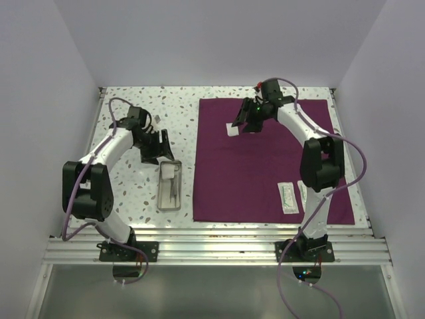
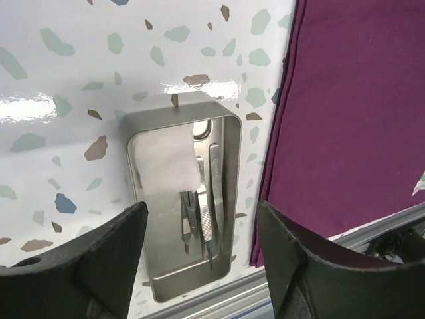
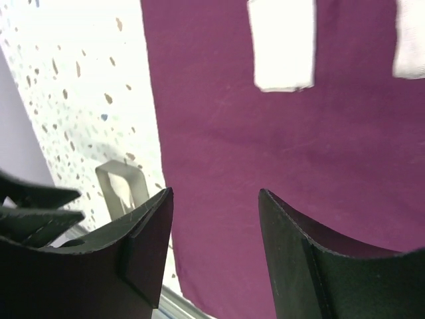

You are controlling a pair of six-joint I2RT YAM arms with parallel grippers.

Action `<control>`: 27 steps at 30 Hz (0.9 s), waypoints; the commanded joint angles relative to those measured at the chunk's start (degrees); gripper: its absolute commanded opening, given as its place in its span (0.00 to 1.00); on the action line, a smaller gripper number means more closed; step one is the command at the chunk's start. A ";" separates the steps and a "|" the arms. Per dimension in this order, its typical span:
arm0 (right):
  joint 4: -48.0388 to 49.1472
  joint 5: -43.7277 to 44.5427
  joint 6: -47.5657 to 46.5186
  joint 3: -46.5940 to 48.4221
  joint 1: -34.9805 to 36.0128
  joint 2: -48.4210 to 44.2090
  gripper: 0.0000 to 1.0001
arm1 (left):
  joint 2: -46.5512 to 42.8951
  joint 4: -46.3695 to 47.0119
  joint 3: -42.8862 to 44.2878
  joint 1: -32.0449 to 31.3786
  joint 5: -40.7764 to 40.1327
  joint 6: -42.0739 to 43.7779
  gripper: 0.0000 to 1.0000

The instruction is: Prepare the surgical pack

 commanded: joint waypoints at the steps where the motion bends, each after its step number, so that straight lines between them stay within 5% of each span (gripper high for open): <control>1: 0.50 3.42 -0.80 2.62 -0.65 0.61 0.57 | -3.55 -1.34 1.96 -0.50 -1.34 -1.87 0.70; 12: 3.93 7.64 -4.58 10.43 -7.85 11.14 0.39 | -5.49 4.10 -0.85 -5.42 6.49 -5.12 0.64; 27: 3.76 6.94 -15.30 18.79 -9.62 21.17 0.40 | -4.96 5.51 -2.44 -9.12 7.45 -7.67 0.63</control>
